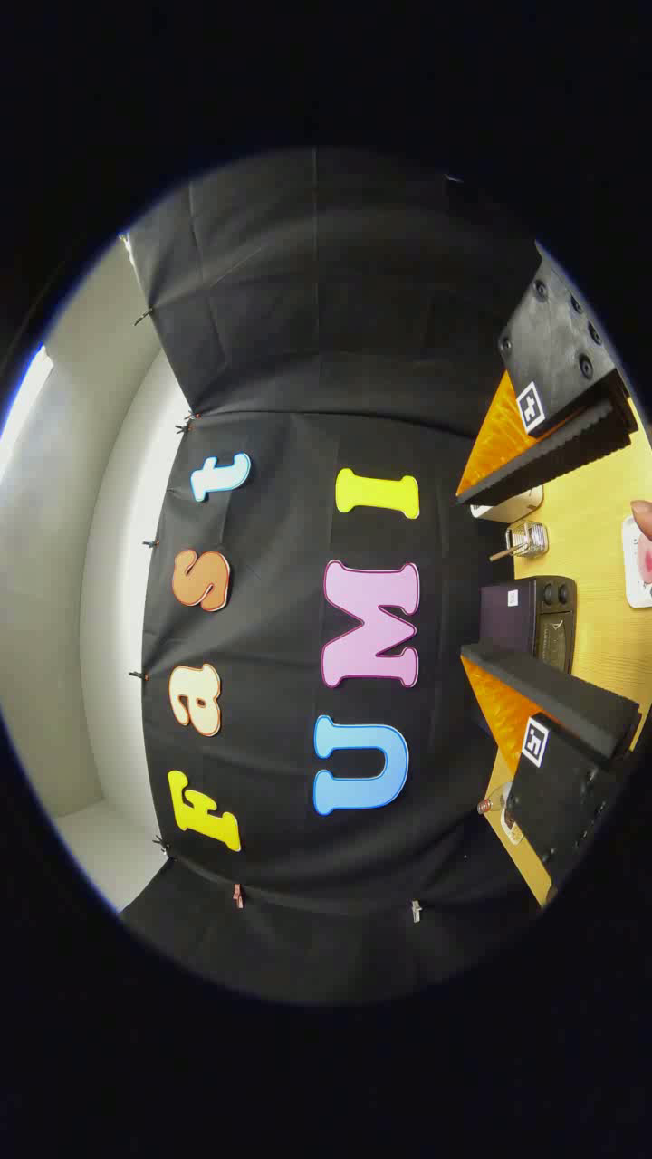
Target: Open the toaster oven, put the food inside, and close the toaster oven door.
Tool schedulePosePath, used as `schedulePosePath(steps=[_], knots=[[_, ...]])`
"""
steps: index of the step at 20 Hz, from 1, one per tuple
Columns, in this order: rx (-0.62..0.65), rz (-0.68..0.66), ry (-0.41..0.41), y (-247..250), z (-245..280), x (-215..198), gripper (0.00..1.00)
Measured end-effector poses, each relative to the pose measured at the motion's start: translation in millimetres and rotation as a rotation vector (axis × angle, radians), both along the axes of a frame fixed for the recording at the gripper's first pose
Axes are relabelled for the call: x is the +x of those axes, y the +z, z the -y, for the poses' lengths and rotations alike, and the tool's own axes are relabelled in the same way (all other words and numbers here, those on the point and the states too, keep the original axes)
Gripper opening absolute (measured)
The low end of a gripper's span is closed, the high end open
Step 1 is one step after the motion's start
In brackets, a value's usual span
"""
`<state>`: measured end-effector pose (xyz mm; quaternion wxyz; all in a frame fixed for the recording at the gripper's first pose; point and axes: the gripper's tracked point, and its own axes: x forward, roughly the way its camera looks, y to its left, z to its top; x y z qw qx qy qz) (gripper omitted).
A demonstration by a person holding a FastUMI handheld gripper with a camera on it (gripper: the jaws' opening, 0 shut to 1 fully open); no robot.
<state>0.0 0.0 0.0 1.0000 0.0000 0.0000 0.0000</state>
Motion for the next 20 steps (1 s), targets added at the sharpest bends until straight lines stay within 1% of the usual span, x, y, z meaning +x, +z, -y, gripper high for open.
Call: schedulePosePath(steps=[13, 20], knots=[[-0.006, -0.02, -0.008, -16, -6, 10, 0.97], [-0.014, -0.04, 0.023, -31, -36, 27, 0.97]])
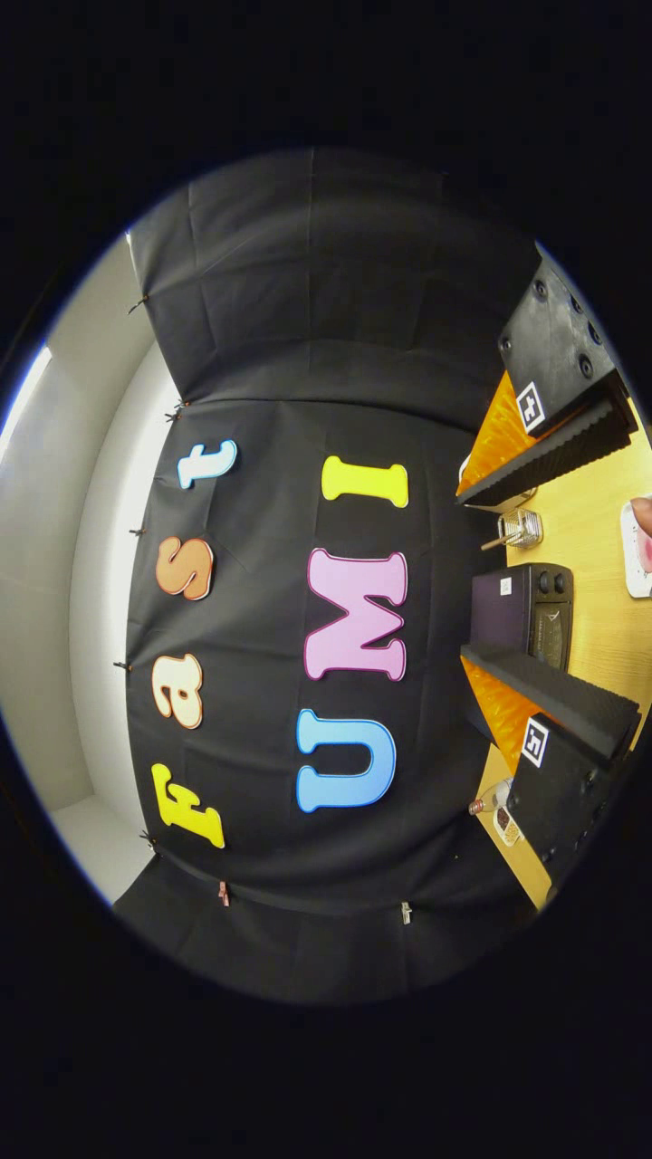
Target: Open the toaster oven, put the food inside, and close the toaster oven door.
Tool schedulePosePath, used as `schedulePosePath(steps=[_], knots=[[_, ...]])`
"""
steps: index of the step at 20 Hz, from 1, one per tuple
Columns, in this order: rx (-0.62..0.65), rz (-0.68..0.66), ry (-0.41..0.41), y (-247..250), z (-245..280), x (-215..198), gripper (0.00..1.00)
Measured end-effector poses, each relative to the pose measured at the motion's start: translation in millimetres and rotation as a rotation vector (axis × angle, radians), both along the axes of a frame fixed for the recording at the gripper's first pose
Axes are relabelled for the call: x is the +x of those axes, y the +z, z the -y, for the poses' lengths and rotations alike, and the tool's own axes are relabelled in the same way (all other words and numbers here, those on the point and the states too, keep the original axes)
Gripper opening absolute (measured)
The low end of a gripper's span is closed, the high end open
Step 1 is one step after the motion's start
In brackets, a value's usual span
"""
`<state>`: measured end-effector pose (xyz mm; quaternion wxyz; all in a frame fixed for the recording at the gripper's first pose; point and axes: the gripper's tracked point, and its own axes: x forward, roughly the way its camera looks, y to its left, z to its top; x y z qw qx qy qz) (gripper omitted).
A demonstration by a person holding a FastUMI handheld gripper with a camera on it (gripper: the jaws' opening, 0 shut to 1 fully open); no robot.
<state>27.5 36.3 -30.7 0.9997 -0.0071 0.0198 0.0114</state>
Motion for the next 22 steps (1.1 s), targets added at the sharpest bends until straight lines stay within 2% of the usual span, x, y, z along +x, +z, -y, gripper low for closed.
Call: schedulePosePath(steps=[7, 17, 22], knots=[[0.004, -0.082, 0.063, -56, -64, 41, 0.98], [0.01, -0.316, 0.103, -205, -130, 129, 0.98], [0.024, -0.416, 0.112, -264, -155, 156, 0.98]])
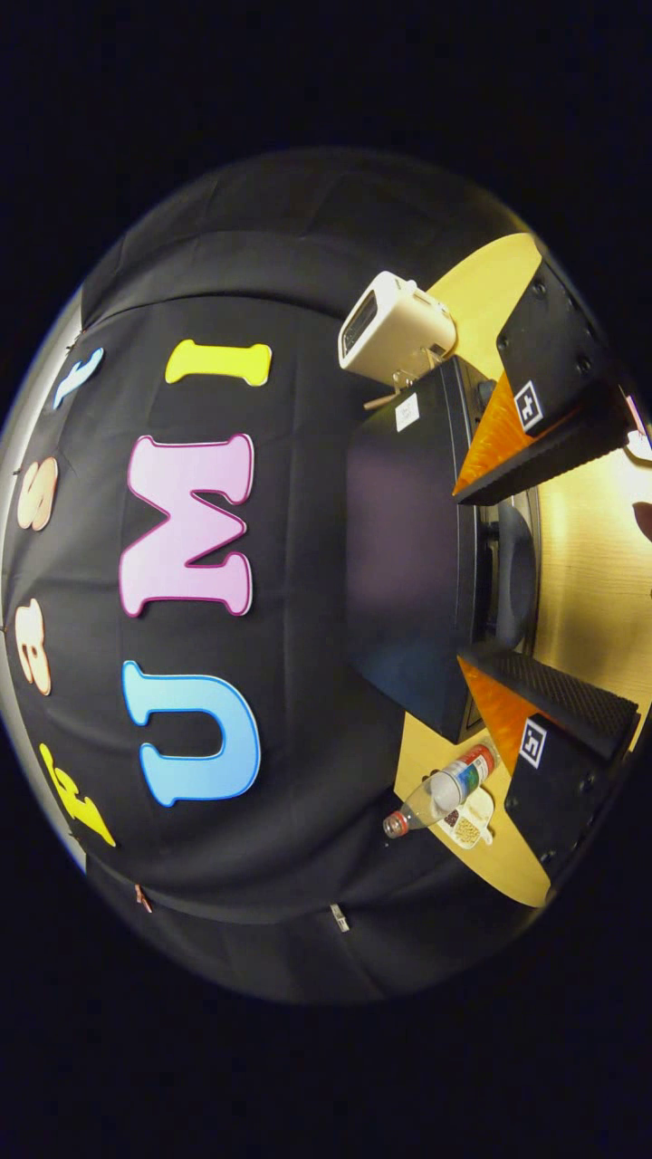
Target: Open the toaster oven, put the food inside, and close the toaster oven door.
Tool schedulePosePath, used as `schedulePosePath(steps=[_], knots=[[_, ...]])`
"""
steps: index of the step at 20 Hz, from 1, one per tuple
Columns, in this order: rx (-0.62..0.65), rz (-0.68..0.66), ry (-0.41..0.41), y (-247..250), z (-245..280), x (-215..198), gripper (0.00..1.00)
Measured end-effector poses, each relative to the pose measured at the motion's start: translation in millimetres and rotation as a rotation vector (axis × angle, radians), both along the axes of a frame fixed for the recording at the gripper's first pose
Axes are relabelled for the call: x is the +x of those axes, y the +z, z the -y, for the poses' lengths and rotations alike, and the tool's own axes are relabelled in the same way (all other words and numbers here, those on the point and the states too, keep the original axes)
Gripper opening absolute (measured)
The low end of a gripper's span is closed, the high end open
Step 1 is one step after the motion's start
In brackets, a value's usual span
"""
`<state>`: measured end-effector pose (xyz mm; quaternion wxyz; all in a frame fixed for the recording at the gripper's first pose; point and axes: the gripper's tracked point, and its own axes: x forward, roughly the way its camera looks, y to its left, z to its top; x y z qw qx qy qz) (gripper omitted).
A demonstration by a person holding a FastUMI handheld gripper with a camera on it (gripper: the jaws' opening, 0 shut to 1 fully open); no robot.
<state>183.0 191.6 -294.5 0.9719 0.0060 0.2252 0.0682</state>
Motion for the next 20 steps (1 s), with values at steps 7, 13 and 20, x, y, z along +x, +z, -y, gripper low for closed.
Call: schedulePosePath(steps=[7, 13, 20], knots=[[-0.024, -0.063, -0.035, -42, -1, 15, 0.99], [-0.026, -0.089, -0.038, -48, 4, -7, 1.0], [-0.044, -0.144, -0.033, -83, 10, -82, 0.99]])
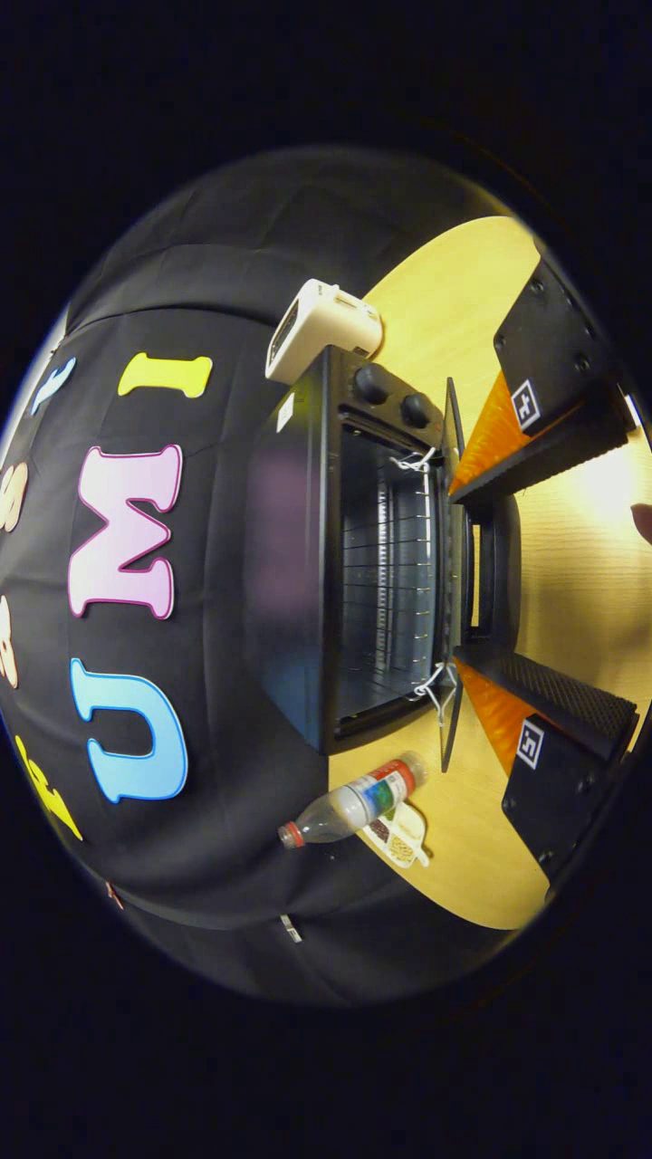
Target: Open the toaster oven, put the food inside, and close the toaster oven door.
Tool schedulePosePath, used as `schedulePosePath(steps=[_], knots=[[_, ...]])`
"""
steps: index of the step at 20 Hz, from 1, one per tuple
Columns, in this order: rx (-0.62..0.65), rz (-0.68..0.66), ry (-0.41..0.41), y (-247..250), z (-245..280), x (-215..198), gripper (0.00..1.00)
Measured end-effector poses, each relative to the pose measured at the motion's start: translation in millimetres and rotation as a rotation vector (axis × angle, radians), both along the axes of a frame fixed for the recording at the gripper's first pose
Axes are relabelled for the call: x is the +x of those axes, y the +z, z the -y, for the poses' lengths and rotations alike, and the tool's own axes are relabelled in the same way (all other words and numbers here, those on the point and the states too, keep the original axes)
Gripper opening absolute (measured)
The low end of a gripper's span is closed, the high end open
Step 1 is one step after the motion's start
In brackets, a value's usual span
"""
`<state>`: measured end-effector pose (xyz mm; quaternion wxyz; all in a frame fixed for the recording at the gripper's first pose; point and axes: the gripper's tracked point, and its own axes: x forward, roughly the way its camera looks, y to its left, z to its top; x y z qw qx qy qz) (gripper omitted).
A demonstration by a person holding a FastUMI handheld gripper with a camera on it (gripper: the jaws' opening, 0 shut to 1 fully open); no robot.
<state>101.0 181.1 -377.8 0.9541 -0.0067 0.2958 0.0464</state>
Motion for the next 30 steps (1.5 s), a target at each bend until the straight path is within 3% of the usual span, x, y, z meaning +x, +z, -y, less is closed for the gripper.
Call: schedulePosePath(steps=[11, 18, 25, 30], knots=[[-0.021, -0.179, 0.02, -60, 9, -50, 0.99], [0.077, -0.26, 0.024, -39, 21, -84, 0.99], [0.145, -0.425, 0.059, 8, 101, -114, 0.98], [0.022, -0.592, 0.055, -5, 207, -127, 0.98]])
